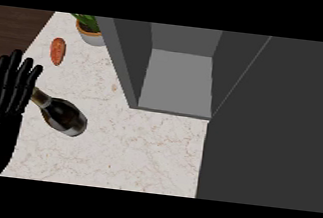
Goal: Pick up the wine, place it into the cabinet and close the cabinet
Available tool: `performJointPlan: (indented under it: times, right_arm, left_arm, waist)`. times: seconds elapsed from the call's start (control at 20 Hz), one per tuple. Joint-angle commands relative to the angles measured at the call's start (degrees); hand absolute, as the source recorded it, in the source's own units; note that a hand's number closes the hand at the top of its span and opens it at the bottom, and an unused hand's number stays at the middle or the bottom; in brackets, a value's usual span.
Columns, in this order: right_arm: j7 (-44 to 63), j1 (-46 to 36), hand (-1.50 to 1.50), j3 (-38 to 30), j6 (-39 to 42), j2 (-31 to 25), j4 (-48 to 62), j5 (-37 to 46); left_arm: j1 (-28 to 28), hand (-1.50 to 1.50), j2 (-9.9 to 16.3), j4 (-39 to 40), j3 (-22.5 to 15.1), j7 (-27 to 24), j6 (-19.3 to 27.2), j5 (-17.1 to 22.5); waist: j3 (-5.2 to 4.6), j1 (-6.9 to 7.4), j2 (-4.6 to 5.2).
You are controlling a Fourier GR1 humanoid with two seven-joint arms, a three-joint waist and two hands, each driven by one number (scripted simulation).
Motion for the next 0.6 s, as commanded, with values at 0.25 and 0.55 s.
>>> performJointPlan:
  times: [0.25, 0.55]
  right_arm:
    - [-0.6, 6.2, -1.5, 2.3, 1.3, -0.4, -2.9, 1.7]
    - [7.2, 8.3, -1.5, 9.6, 6.0, -0.6, -9.2, -3.8]
  left_arm:
    - [-0.4, -1.5, 10.9, 1.0, 0.0, -11.2, -26.7, 21.4]
    - [6.8, -1.5, 18.3, 2.5, 2.0, -0.7, -37.6, 46.7]
  waist:
    - [-0.37, -4.25, 0.89]
    - [-0.14, -2.22, 0.98]
